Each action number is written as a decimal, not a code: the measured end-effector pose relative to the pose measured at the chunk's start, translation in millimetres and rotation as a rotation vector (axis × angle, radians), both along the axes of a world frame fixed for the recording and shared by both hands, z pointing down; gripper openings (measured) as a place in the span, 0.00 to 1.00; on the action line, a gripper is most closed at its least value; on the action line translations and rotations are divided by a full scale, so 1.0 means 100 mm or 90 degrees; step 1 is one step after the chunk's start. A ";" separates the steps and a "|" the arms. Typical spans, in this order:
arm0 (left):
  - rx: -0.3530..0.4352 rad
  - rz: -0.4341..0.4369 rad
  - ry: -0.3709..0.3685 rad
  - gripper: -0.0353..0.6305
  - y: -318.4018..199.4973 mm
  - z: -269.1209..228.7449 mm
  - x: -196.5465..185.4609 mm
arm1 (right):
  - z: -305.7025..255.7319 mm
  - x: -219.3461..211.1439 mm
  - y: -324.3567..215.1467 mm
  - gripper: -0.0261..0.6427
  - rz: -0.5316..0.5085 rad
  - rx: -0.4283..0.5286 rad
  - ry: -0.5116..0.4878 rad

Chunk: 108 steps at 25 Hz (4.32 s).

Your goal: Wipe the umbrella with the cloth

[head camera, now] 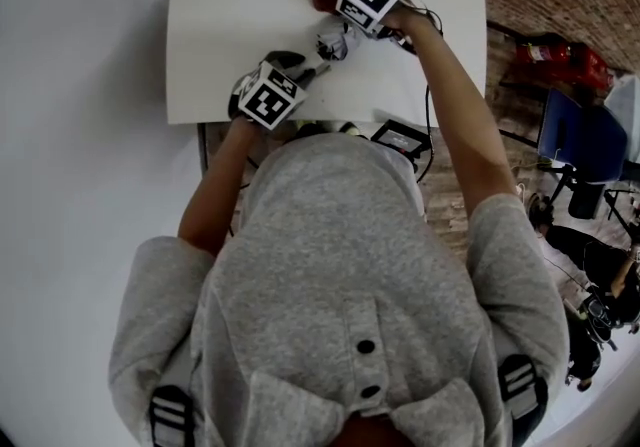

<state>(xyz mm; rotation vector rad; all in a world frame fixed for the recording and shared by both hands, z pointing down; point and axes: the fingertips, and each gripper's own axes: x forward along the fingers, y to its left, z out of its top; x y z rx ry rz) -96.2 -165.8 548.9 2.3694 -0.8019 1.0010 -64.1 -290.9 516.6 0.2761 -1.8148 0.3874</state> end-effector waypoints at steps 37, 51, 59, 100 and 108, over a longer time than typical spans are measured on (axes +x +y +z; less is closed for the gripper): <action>-0.013 -0.011 -0.012 0.26 0.03 0.15 -0.02 | -0.15 -0.09 0.91 0.16 0.084 -0.231 -0.240; -0.015 -0.004 -0.014 0.26 0.02 0.18 -0.01 | -0.14 0.63 0.53 0.15 0.206 -0.161 -0.244; -0.020 -0.003 -0.010 0.26 0.03 0.17 -0.02 | -0.22 1.23 0.14 0.15 0.323 -0.074 -0.238; -0.010 -0.008 -0.033 0.26 0.06 0.16 -0.01 | 0.14 0.12 1.24 0.15 0.250 -0.063 -0.260; -0.008 -0.016 -0.048 0.26 0.09 0.15 0.01 | -0.05 0.17 1.39 0.15 0.228 -0.130 -0.343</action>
